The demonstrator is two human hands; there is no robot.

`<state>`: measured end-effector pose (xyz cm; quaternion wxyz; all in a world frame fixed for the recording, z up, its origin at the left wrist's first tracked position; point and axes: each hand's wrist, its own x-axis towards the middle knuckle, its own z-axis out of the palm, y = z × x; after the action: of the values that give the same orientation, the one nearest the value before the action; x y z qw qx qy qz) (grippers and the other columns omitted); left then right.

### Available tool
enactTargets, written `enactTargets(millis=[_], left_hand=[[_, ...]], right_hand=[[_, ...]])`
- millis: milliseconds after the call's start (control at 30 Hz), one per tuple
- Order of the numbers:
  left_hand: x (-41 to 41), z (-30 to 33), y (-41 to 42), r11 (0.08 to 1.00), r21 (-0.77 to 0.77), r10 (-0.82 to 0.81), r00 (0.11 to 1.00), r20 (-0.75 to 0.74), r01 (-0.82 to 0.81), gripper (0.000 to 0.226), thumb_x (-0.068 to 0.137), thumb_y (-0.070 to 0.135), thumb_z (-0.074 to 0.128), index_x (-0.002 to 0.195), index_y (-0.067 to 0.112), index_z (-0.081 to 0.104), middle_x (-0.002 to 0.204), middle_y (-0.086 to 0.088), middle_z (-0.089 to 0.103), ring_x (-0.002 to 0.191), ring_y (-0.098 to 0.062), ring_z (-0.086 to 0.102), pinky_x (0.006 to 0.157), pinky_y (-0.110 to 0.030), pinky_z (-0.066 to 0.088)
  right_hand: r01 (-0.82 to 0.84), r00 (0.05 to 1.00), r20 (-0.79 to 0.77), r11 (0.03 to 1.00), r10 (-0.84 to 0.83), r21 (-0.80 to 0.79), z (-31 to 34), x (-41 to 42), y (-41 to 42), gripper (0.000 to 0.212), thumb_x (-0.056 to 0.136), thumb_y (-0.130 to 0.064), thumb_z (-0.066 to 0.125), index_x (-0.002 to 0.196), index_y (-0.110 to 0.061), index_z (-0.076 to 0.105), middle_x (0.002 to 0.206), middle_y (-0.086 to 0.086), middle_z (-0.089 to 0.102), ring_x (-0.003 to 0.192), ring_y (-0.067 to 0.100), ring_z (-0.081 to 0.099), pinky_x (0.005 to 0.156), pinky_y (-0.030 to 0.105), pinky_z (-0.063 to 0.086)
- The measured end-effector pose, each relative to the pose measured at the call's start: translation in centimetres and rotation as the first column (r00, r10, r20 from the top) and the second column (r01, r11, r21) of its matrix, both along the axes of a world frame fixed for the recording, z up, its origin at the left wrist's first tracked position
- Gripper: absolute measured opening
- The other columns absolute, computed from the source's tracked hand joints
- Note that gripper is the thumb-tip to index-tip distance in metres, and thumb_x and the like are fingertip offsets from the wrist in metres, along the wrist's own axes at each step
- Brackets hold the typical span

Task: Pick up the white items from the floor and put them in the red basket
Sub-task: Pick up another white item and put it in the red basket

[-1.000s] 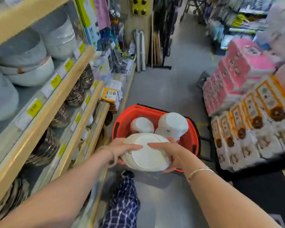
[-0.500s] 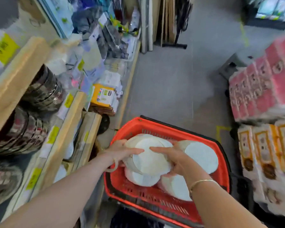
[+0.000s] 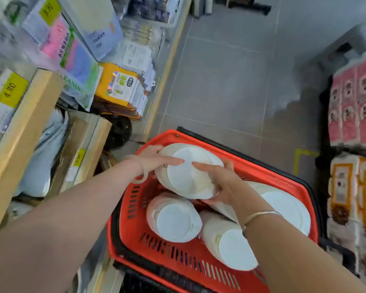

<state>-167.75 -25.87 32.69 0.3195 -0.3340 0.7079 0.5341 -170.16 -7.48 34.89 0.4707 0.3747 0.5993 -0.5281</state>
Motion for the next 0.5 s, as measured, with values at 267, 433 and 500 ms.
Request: enactTargets(millis=[267, 433, 500], left_hand=[[-0.2, -0.9, 0.0, 0.996, 0.082, 0.019, 0.998, 0.066, -0.024, 0.055, 0.063, 0.038, 0.080, 0.108, 0.024, 0.052, 0.106, -0.001, 0.064, 0.095, -0.019, 0.062, 0.085, -0.041, 0.052], [0.3, -0.2, 0.7, 0.995, 0.048, 0.087, 0.996, 0.012, -0.087, 0.048, 0.077, 0.038, 0.072, 0.113, 0.031, 0.041, 0.096, 0.011, 0.055, 0.085, -0.009, 0.055, 0.069, -0.033, 0.052], [0.8, 0.2, 0.8, 0.995, 0.036, 0.088, 0.996, 0.028, -0.089, 0.057, 0.077, 0.042, 0.071, 0.123, 0.033, 0.038, 0.105, 0.010, 0.054, 0.094, -0.014, 0.054, 0.075, -0.035, 0.051]], right_hand=[[0.034, 0.999, -0.018, 0.999, -0.034, -0.014, -0.8, 0.4, 0.0, 0.094, 0.063, -0.027, 0.087, 0.131, -0.044, 0.025, 0.113, 0.002, 0.049, 0.089, 0.026, 0.056, 0.075, 0.054, 0.056], [-0.016, 0.999, -0.040, 0.999, 0.018, 0.049, 0.6, 0.4, 0.0, 0.104, 0.061, -0.033, 0.087, 0.138, -0.047, 0.019, 0.126, 0.003, 0.042, 0.105, 0.033, 0.052, 0.084, 0.056, 0.053], [-0.035, 0.998, -0.050, 0.996, 0.039, 0.085, 1.1, 0.5, 0.1, 0.106, 0.061, -0.033, 0.088, 0.140, -0.047, 0.018, 0.137, 0.006, 0.037, 0.114, 0.036, 0.049, 0.084, 0.056, 0.053]])
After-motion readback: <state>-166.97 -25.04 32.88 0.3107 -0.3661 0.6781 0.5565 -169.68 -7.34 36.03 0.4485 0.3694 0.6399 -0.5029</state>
